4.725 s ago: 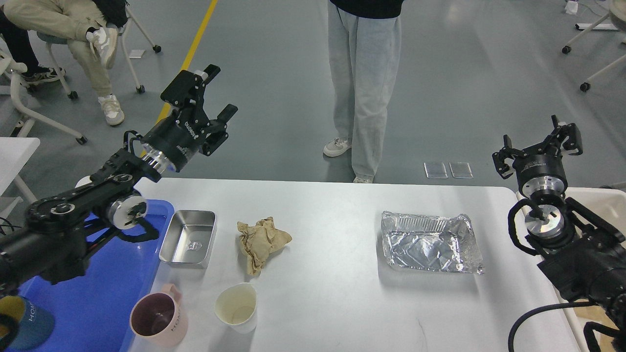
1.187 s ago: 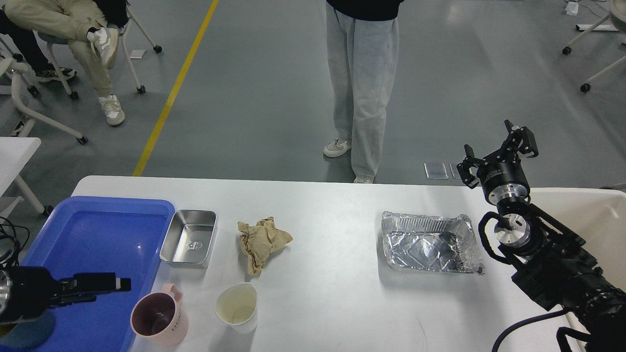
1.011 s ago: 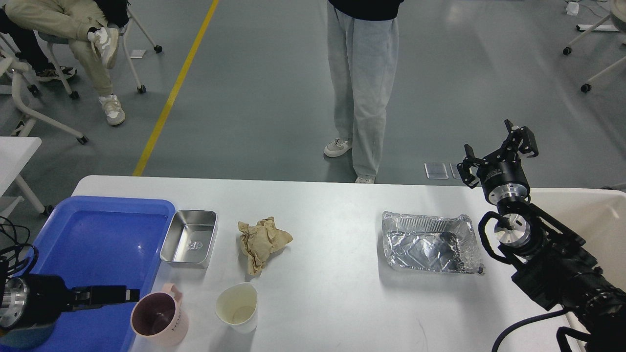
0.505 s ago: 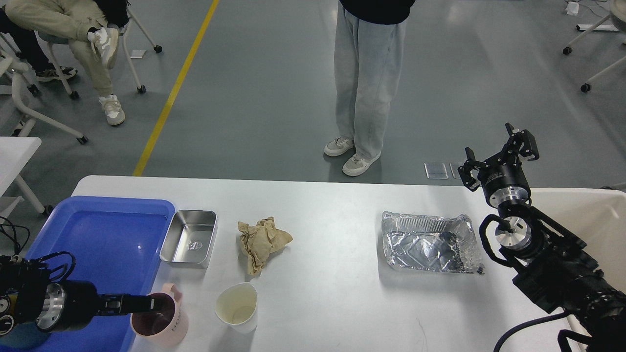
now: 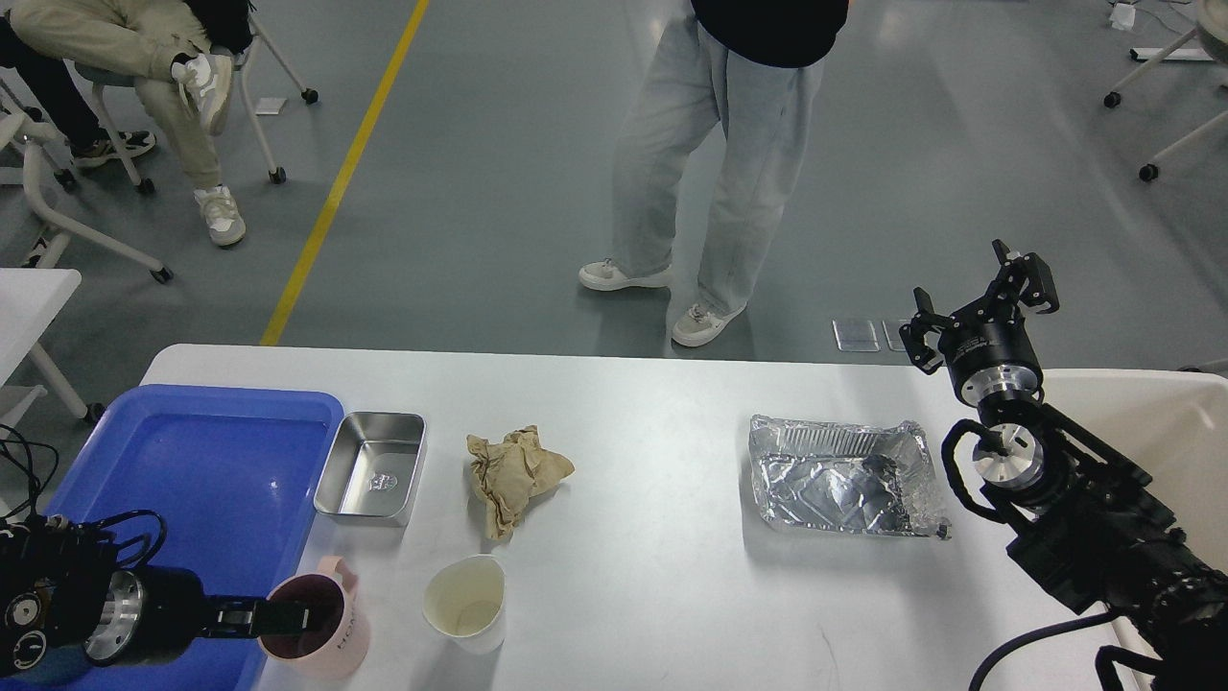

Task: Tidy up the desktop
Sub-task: 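Lift the pink mug with the left gripper and move it onto the blue tray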

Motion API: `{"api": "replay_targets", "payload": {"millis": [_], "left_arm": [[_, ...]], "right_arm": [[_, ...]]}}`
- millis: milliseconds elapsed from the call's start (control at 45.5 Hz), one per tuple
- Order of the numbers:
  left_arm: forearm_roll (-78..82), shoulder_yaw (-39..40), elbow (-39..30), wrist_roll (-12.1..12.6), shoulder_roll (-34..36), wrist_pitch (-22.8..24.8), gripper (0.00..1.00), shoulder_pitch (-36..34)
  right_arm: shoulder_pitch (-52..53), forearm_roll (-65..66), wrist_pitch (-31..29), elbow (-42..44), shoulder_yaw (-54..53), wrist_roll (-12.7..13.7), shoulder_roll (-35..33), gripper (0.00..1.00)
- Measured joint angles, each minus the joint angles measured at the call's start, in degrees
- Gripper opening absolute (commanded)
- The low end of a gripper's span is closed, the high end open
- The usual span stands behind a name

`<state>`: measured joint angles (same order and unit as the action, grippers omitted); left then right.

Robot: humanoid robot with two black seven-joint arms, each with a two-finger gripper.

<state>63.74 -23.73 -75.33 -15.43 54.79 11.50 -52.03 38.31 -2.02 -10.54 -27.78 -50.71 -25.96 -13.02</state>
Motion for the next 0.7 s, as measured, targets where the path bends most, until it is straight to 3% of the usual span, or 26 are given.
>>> {"api": "replay_targets", "payload": {"millis": [132,220,374,703], "left_arm": [[0.0,-0.2,0.0,0.0,0.0,0.2,0.39,0.0],[0.0,-0.2,0.0,0.2,0.0,0.8,0.17,-0.1],[-0.4,-0.2,0.0,0.3,0.2,4.2,0.01,-0.5],[-0.9,-0.2,-0.2,0.1,0.6,5.7,0.0,-1.5]], "right_arm": [[0.0,0.0,0.0,0.0,0.0,0.0,-0.1,1.0],[-0.1,0.0,0.0,0.0,0.0,0.0,-0.1,1.0],[-0.1,0.0,0.0,0.0,0.0,0.0,-0.1,1.0],[0.0,0.0,0.0,0.0,-0.1,0.0,-0.1,1.0]]}}
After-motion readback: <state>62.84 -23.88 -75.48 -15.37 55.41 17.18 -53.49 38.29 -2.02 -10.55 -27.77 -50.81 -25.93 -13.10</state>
